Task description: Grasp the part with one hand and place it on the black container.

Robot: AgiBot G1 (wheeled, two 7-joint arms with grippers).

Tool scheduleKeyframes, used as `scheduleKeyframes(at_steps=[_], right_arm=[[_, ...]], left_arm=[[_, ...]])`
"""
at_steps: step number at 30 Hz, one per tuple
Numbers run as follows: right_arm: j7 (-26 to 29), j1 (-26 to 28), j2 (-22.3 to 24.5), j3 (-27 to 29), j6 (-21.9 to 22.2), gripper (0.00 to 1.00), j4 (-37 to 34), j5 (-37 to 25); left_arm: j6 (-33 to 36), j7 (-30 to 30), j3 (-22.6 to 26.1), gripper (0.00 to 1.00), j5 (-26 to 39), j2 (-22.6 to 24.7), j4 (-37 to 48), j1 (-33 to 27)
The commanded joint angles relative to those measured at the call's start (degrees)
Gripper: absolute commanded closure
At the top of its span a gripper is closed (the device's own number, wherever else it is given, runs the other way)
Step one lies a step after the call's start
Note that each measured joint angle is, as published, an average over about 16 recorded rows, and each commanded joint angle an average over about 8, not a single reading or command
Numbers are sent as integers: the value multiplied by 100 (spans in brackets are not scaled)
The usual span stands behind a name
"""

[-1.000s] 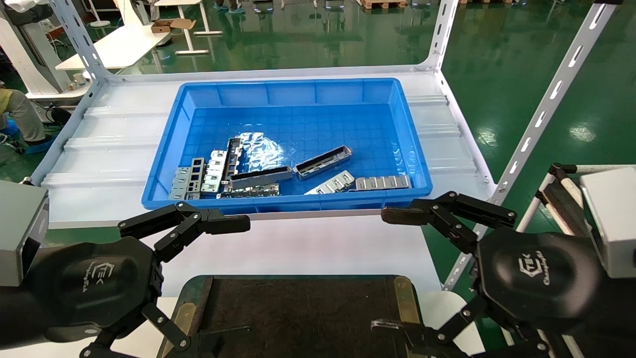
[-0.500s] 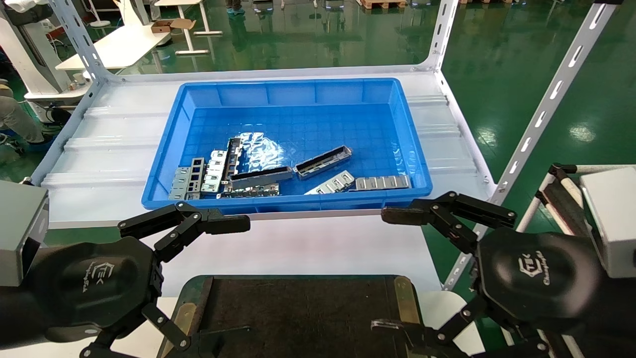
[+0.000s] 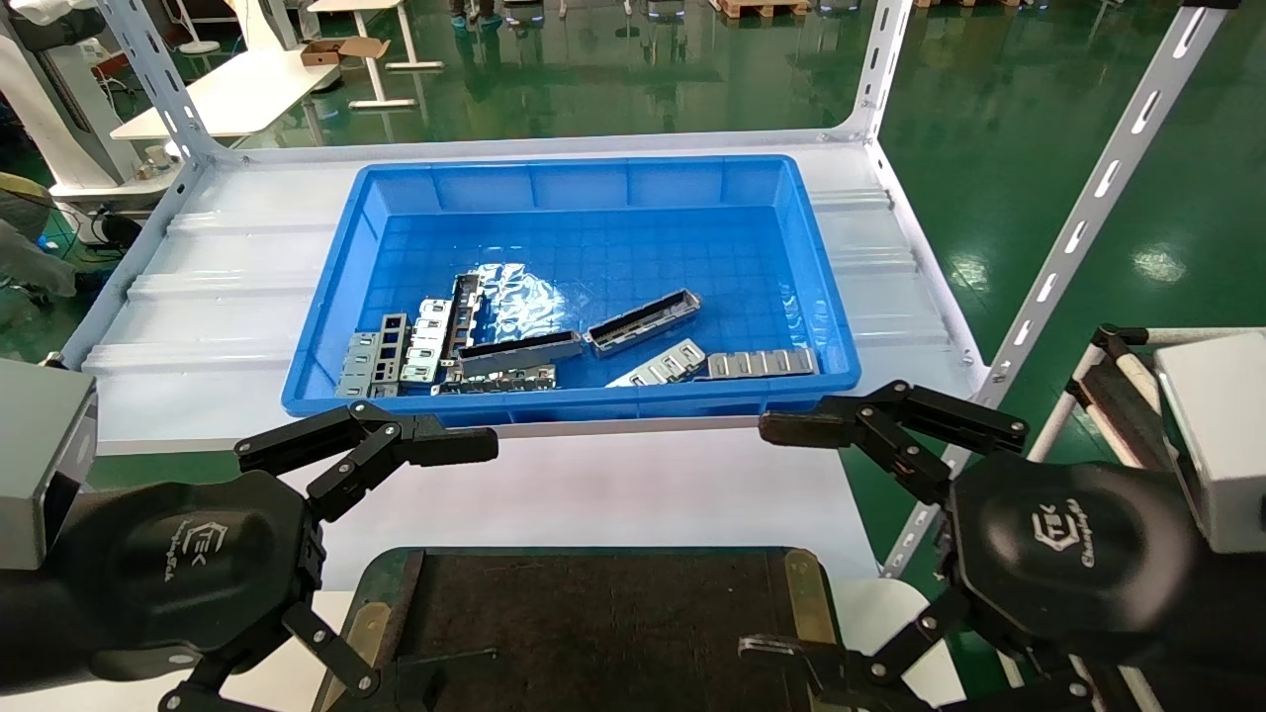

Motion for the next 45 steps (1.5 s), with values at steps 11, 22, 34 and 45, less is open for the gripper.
scheduleKeyframes(at_steps=[11,22,34,45], right_arm=[[-2,2,0,-2,-2,0,-4,1],[-4,4,0,-5,-2,0,-5,2],[-5,4,1,-8,-1,0,-5,4],[-6,5,2,-10,0,0,-5,6]], left_arm=[[-223,-122,64,0,197,73,-7,-175],[-779,-151,287,0,784,507,310,-536],[-1226,40,716,0,1597,1384,1253,-1269],[-1769,575,1067,0,2360,2323,2720,-2019]])
